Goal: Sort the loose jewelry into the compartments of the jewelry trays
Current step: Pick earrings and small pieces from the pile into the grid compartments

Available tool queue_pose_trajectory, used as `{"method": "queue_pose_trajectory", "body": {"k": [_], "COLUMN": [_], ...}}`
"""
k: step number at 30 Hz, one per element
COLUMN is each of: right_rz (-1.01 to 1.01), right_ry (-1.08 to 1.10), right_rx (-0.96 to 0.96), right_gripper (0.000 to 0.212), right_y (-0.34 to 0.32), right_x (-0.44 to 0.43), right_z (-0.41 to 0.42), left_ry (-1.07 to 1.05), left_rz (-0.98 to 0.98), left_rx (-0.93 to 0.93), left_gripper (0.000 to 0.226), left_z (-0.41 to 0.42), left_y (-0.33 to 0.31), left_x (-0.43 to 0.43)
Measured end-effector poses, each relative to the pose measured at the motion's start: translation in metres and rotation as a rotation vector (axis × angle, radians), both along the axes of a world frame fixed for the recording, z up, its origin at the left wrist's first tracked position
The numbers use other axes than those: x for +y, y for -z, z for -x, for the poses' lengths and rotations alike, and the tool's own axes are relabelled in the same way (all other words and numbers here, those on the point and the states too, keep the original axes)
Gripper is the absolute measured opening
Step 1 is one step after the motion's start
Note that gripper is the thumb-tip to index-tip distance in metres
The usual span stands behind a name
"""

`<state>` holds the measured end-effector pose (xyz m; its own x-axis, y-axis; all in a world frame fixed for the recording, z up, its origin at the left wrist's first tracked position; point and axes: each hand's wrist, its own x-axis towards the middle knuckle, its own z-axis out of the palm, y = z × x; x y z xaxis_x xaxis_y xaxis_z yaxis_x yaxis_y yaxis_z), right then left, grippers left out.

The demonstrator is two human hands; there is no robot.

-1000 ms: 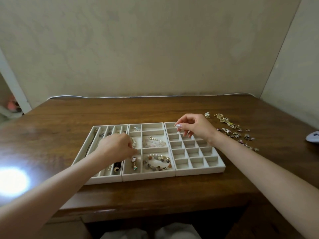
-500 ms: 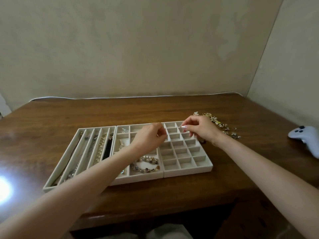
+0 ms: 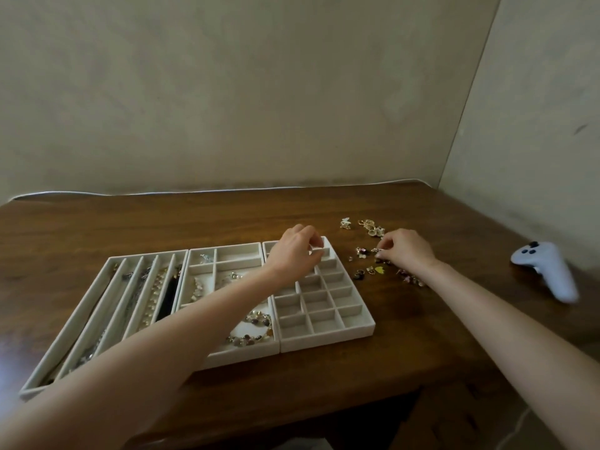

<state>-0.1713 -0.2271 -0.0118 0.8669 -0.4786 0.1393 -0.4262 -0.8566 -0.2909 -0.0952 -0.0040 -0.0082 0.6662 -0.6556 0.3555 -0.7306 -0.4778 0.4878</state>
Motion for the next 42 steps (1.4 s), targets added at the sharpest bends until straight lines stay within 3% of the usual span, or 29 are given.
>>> {"method": "queue_pose_trajectory", "body": {"k": [5,10,17,19,21,23,25,27,30,34,37,42], "right_rz": [-0.033,-0.474,-0.799,-0.738,-0.486,-0.238,-0.131,-0.108,-0.071,0.055,0.095,0.007], "right_ry": [-0.016,-0.293,-0.504,-0.466,-0.329,-0.185,-0.131,-0.136,-0.123,-0.086,-0.052,-0.016], "right_rx": [-0.120,-0.245,-0.195,-0.219,-0.267,-0.265,-0.176,-0.068,0.012,-0.103,-0.159,-0.201], "right_gripper": [0.015,0.017,0.012,0.010,0.013,0.024,0.042,0.052,0.047,0.028,0.025,0.023], "right_y": [-0.009,-0.035,-0.033,-0.030,-0.025,-0.018,-0.010,-0.002,0.008,0.015,0.016,0.016], "right_x": [0.009,0.055,0.086,0.077,0.062,0.045,0.031,0.026,0.028,0.029,0.027,0.021], "right_z": [-0.004,-0.017,-0.032,-0.045,-0.062,-0.078,-0.091,-0.100,-0.109,-0.111,-0.106,-0.099], "left_ry": [0.013,0.060,-0.025,-0.098,-0.167,-0.215,-0.250,-0.278,-0.290,-0.295,-0.307,-0.293], "left_rz": [0.029,0.153,0.165,0.143,0.123,0.065,-0.022,-0.127,-0.222,-0.294,-0.363,-0.476], "left_rx": [-0.021,0.002,-0.030,-0.062,-0.093,-0.132,-0.147,-0.166,-0.230,-0.375,-0.432,-0.448], "left_gripper": [0.015,0.034,0.005,0.009,0.005,0.004,0.005,0.007,0.009,0.007,0.008,0.011], "left_z": [-0.004,-0.005,-0.020,-0.029,-0.038,-0.046,-0.050,-0.051,-0.051,-0.053,-0.058,-0.067], "left_y": [0.002,-0.003,-0.005,-0.008,-0.010,-0.010,-0.008,-0.003,0.004,0.001,-0.001,-0.003], "left_x": [-0.003,-0.002,0.024,0.039,0.055,0.070,0.082,0.090,0.094,0.095,0.099,0.109]}}
